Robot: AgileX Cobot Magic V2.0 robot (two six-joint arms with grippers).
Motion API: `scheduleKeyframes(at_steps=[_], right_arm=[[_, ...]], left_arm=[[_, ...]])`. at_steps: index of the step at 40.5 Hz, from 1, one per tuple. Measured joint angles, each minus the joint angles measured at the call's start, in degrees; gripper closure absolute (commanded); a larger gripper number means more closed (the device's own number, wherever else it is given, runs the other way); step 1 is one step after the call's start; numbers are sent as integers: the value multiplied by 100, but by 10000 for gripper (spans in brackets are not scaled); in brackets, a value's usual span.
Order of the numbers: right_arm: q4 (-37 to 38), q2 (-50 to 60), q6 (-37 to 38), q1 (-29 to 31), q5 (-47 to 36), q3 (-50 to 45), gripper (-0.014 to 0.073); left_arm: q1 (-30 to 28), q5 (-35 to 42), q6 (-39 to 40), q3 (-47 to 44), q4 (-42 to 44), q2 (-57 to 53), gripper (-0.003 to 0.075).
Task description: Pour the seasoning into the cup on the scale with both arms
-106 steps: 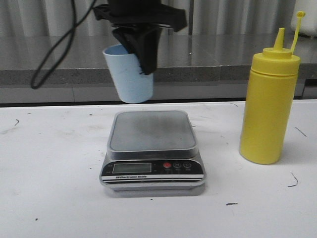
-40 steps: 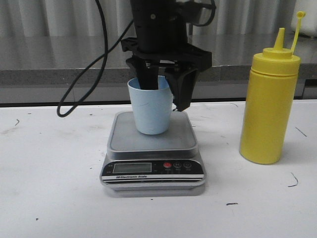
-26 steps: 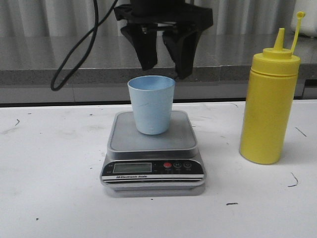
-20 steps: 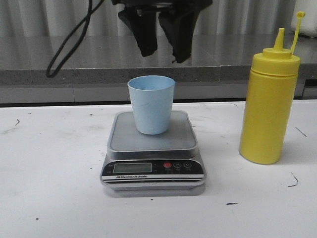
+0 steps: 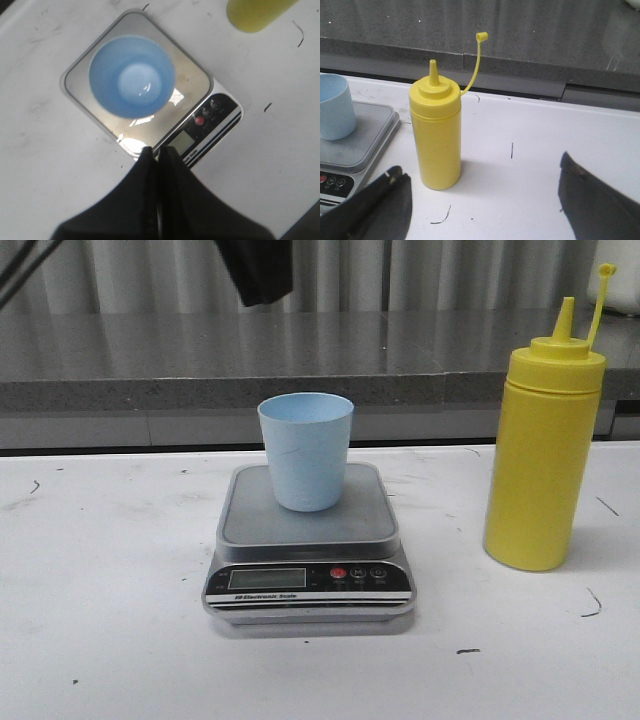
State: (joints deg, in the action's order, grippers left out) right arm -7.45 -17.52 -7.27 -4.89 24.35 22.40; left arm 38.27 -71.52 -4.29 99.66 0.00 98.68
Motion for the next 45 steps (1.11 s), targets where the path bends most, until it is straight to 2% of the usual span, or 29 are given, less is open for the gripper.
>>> scheduleKeyframes(at_steps=[9,15,25,34,45], right_arm=[[0,0,0,0,0,0,-21],[0,0,0,0,0,0,-21],[0,0,0,0,0,0,-21],[0,0,0,0,5,0,-21],[0,0,0,0,14,0,-21]], left_arm=[[-725,357,83,-1214,0,-1021,740],[-1441,990,154,-2219,-150,-1984,740],[-2239,2257,158,-4048,-220,-3726,740],[-2401,3349,171,-5684,-245,-5546,740],[-2401,4074,180,-7111,-324,-7859,740]])
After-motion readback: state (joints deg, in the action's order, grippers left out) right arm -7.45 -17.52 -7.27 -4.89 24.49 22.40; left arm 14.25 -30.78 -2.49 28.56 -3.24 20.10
